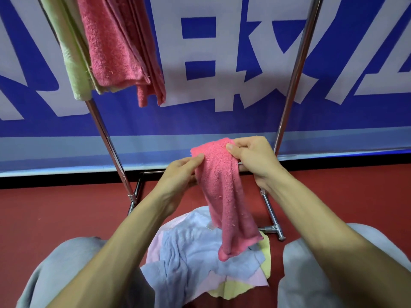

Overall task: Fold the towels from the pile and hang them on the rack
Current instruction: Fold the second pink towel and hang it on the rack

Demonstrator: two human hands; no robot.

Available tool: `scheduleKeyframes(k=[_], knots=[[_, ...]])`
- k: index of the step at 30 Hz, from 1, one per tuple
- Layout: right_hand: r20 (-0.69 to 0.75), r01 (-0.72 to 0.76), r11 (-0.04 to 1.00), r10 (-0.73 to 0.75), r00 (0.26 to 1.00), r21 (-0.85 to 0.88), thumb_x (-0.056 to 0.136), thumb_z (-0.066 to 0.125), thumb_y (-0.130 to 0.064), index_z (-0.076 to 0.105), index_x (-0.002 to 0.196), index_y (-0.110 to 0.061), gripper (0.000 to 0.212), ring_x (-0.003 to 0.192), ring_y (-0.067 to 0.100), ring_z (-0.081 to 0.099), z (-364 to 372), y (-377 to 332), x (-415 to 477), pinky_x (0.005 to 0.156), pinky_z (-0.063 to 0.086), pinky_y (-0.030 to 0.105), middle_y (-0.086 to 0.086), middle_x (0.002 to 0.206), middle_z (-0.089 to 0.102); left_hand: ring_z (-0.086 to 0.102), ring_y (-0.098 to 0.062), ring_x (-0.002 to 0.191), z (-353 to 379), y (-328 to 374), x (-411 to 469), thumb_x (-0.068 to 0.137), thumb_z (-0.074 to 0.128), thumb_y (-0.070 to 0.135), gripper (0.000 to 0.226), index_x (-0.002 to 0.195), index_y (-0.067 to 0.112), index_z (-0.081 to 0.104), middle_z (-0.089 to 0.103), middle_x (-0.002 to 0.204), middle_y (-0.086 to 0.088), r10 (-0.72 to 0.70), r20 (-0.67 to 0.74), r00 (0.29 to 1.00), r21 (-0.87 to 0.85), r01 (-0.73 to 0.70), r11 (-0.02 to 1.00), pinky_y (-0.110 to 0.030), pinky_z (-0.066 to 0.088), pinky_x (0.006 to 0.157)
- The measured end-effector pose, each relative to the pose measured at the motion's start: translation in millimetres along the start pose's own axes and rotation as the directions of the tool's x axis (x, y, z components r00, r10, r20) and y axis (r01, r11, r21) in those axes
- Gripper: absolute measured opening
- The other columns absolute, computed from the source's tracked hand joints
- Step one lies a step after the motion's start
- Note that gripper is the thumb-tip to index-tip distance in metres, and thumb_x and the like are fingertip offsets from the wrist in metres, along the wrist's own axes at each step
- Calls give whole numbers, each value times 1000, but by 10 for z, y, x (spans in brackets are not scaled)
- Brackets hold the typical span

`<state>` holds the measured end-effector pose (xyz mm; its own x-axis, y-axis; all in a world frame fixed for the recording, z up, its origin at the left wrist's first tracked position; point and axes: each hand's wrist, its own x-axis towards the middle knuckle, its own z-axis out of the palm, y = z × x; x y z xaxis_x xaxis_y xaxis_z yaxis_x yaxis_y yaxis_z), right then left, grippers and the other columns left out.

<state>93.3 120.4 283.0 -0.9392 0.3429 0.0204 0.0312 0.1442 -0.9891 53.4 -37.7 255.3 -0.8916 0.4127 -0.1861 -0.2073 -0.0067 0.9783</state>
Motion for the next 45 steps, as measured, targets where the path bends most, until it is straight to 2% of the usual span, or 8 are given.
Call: scheduleKeyframes(k=[8, 13, 18, 24, 30, 33, 38, 45], knots=[[10, -98, 948, 100, 995, 302, 95, 53, -5, 68, 84, -5, 18, 63, 11, 66, -125, -51, 20, 64, 58, 28, 5, 75, 68, 61, -10, 73, 70, -29, -81, 92, 59, 23, 26, 107, 4, 69, 70, 93, -5, 98, 136, 986, 40, -104, 994, -21, 47, 65], [134, -138, 950, 104, 986, 279, 94, 55, -12, 71, 103, -6, 18, 86, 15, 70, -135, -22, -17, 82, 57, 33, 9, 98, 73, 67, -11, 91, 88, 23, -118, 92, 58, 12, 21, 111, 8, 68, 73, 106, -5, 308, 44, 950, -16, -307, 951, -21, 53, 79], [168, -83, 965, 42, 985, 248, 85, 64, -2, 68, 110, -5, 25, 87, 16, 70, -57, 9, -49, 75, 58, 27, 9, 102, 73, 68, -9, 85, 52, 71, -110, 91, 62, 11, 14, 101, 9, 71, 75, 96, -2, 421, -76, 904, 143, -408, 902, -23, 55, 80], [157, -96, 965, 58, 986, 245, 88, 61, -1, 69, 102, -7, 18, 88, 18, 70, 68, 44, -38, 82, 57, 33, 9, 99, 73, 67, -5, 79, -4, 58, -74, 90, 63, 12, 10, 93, 13, 72, 75, 84, 5, 391, -169, 905, 100, -379, 920, -19, 53, 74], [202, -85, 985, 54, 978, 150, 86, 64, -2, 66, 111, -5, 25, 81, 13, 69, 16, 20, -65, 61, 56, 24, 7, 97, 72, 65, -5, 74, 1, 97, -106, 90, 62, 14, 9, 90, 13, 71, 75, 80, 5, 393, -158, 906, 24, -394, 919, -18, 52, 69], [163, -88, 983, 61, 985, 164, 86, 65, -2, 66, 105, -4, 19, 84, 17, 67, -11, 17, -50, 77, 58, 34, 7, 94, 71, 64, -2, 69, 25, 102, -103, 91, 61, 13, 10, 93, 12, 70, 74, 77, 7, 385, -139, 912, 21, -386, 922, -14, 49, 61], [102, -38, 953, 7, 995, 301, 87, 61, -1, 67, 100, -8, 16, 76, 11, 68, -102, -65, 3, 74, 57, 30, 2, 87, 71, 67, -12, 82, 51, 37, -73, 87, 66, 12, 26, 112, 7, 64, 73, 97, -6, 277, -28, 960, -23, -278, 960, -22, 53, 71], [32, -104, 850, 102, 994, 516, 86, 60, 3, 65, 106, 3, 20, 73, 13, 67, -228, -67, 80, 66, 58, 24, 7, 88, 69, 67, -3, 80, 188, -299, -45, 84, 67, 3, 20, 103, 8, 67, 72, 94, -1, 115, 239, 964, 184, -162, 970, -16, 51, 71]])
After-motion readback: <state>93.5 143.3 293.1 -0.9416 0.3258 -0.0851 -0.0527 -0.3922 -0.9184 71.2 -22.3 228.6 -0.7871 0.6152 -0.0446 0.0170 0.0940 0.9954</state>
